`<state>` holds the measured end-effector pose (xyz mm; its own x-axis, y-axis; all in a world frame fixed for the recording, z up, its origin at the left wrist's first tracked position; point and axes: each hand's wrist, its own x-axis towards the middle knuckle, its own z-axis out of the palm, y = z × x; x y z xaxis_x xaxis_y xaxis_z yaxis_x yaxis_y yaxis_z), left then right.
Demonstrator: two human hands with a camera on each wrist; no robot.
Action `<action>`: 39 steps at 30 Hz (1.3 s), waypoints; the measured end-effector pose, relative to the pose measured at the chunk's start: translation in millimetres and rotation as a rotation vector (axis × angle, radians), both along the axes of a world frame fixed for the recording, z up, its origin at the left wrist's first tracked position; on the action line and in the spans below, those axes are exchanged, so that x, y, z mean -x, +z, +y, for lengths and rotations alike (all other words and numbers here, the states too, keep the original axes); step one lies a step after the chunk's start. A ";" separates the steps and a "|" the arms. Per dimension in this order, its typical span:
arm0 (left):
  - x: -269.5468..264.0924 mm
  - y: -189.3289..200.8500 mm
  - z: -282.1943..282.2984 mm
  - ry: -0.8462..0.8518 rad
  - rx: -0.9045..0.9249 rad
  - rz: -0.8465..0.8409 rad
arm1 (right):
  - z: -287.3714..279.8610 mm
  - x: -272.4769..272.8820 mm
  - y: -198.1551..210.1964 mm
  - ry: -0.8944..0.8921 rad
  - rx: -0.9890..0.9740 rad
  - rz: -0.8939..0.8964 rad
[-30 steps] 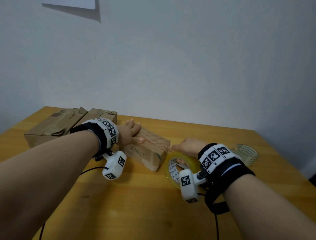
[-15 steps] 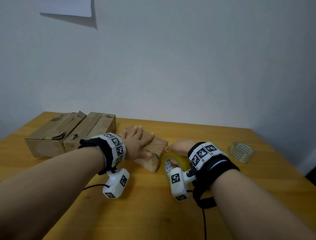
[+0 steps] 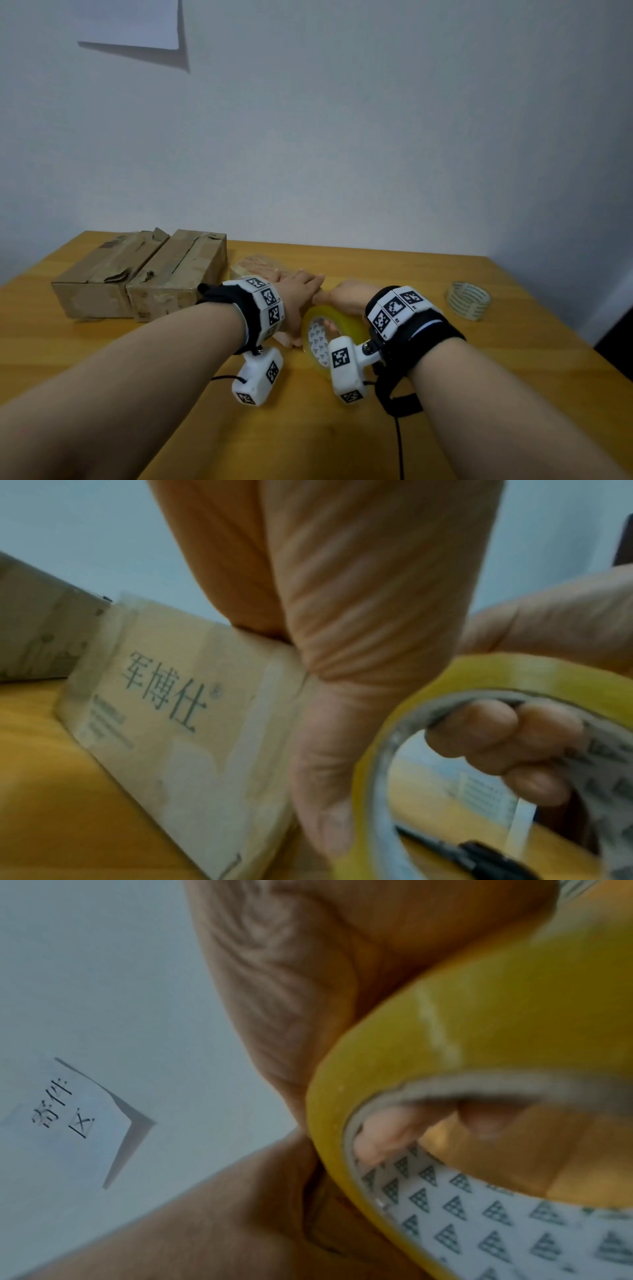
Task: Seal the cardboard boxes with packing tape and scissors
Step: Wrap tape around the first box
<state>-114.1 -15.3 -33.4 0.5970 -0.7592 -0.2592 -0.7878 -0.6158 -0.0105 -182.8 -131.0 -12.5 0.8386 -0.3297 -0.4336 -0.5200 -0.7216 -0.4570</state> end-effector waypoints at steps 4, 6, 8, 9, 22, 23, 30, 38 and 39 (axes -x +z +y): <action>-10.3 34.0 12.1 0.079 0.304 0.167 | -10.1 5.6 18.3 -0.059 -0.363 -0.190; -14.3 55.8 21.1 0.102 0.410 0.255 | -13.0 9.6 42.5 -0.046 -0.531 -0.305; -13.0 66.9 27.1 0.058 0.399 0.364 | -10.7 11.7 67.5 -0.007 -0.608 -0.369; -9.4 68.8 28.3 0.026 0.381 0.435 | -7.7 12.4 77.2 0.012 -0.613 -0.380; -15.9 68.8 47.2 0.012 0.407 0.164 | -3.5 23.9 84.1 0.007 -0.678 -0.403; -21.4 74.1 49.1 0.048 0.451 0.207 | -4.9 25.2 93.0 0.011 -0.711 -0.446; -39.7 80.4 55.7 0.049 0.806 0.820 | -3.1 25.7 130.8 -0.005 -0.900 -0.844; -54.3 44.5 65.5 0.226 0.876 0.835 | 13.1 -12.0 93.5 -0.169 -0.859 -0.792; -54.6 44.7 63.7 0.209 0.894 0.827 | 17.1 -16.6 94.8 -0.147 -0.849 -0.782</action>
